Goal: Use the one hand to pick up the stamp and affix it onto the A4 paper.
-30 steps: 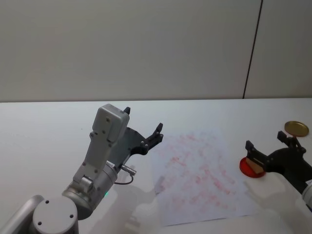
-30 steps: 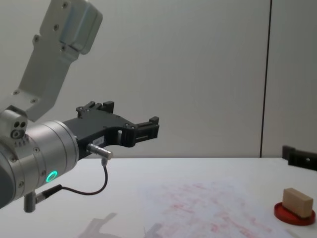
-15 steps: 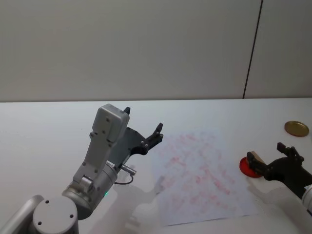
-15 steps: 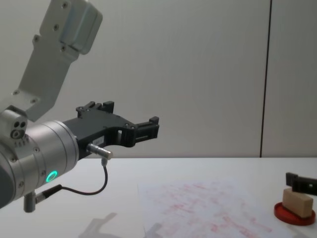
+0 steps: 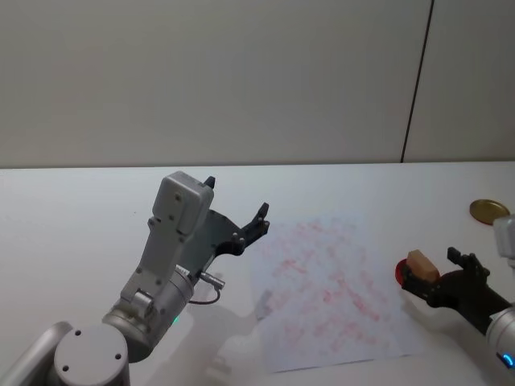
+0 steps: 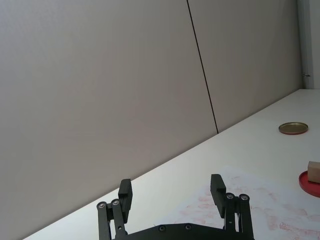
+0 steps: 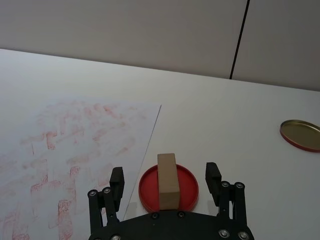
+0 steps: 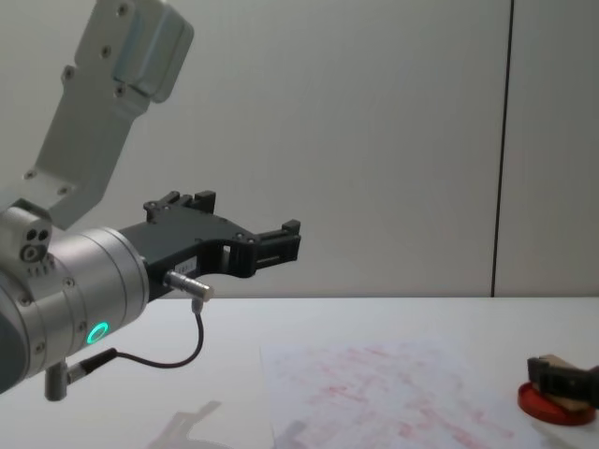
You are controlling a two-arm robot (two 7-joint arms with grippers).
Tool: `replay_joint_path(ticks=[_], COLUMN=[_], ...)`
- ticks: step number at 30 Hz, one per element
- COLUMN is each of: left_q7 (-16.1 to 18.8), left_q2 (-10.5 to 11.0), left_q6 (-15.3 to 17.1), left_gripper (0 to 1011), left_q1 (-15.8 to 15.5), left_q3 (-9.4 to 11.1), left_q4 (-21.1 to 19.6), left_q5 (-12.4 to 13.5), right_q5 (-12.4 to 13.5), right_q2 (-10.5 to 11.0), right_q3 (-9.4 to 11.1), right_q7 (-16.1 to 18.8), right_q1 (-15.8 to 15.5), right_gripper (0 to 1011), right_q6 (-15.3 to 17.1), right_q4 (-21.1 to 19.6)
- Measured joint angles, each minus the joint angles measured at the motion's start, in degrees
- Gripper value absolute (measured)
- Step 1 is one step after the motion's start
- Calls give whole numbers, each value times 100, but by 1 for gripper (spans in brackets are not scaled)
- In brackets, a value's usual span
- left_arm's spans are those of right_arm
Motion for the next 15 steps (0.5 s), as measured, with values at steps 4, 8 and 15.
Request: replay_joint_path(ticks=[4,8,15], left_q7=[0,0,0], left_q2=[0,0,0], left_q6=[0,0,0], left_gripper=[993,993,993], left_q1=[0,0,0], left_q3=[0,0,0], left_q4=[0,0,0], left_q5=[0,0,0], right_q5=[-35,-61,-92], right_q2=[-30,-53,-81], right_q3=[-20,-31,-46], right_q7=[12,23,35], right_q1=[40,74,118], right_gripper=[1001,969,806], right_q6=[22,47,73], right_q4=[87,150,230])
